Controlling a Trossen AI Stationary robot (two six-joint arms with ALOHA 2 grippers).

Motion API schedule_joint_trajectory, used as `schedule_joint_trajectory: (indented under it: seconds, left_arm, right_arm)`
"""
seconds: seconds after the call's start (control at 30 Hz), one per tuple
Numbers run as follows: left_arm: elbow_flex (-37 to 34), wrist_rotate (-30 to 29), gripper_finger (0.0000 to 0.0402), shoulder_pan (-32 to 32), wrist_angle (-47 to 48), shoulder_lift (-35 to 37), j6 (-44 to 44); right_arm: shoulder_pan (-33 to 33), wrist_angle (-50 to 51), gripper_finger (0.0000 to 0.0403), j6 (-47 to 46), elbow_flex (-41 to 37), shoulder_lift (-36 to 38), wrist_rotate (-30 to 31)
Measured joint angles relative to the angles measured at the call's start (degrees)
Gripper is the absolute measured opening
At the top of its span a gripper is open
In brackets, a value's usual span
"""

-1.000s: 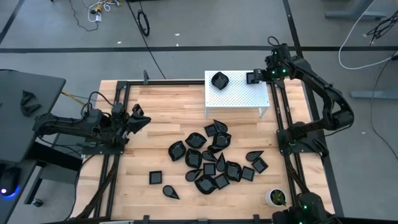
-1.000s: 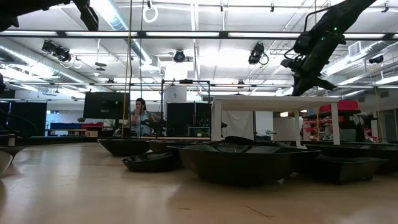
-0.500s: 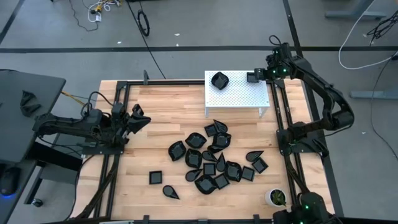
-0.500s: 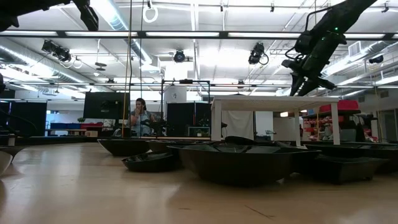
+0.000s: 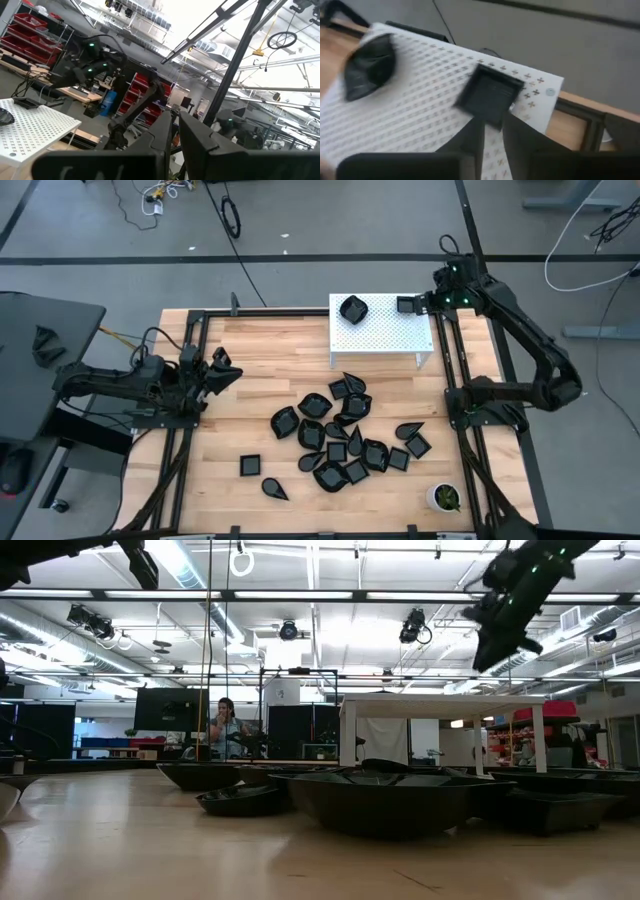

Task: Pick & Place Mini shaped plates
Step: Put the drop shaped plate on the shelf

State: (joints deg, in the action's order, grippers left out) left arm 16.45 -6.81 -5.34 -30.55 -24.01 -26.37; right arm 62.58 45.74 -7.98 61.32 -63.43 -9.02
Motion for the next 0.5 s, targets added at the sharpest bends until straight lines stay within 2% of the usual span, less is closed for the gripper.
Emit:
schedule_joint_trajectory:
  seconds: [0.13, 0.23, 0.37, 0.5]
  left_arm:
    - [-0.02, -0.02, 0.0042, -0.02, -0.02, 0.0, 0.0]
    - [-0.02, 0.0, 0.0042, 0.0, -0.02, 0.0, 0.0]
    - [-0.01, -0.01, 0.0042, -0.01, -0.04, 0.02, 0.0]
    - [-0.02, 0.0, 0.0042, -0.02, -0.02, 0.02, 0.0]
  right_arm:
    - [-8.03, 0.89, 0.0046, -0.7, 0.0, 4.94, -0.4]
    - [-17.16, 1.59, 0.0033, -4.52, 0.01, 7.33, -2.27]
    - [-29.26, 2.27, 0.0023, -8.31, -0.61, 7.68, -6.45]
    - [-40.26, 0.42, 0.0023, -12.22, -5.2, 7.36, -7.56]
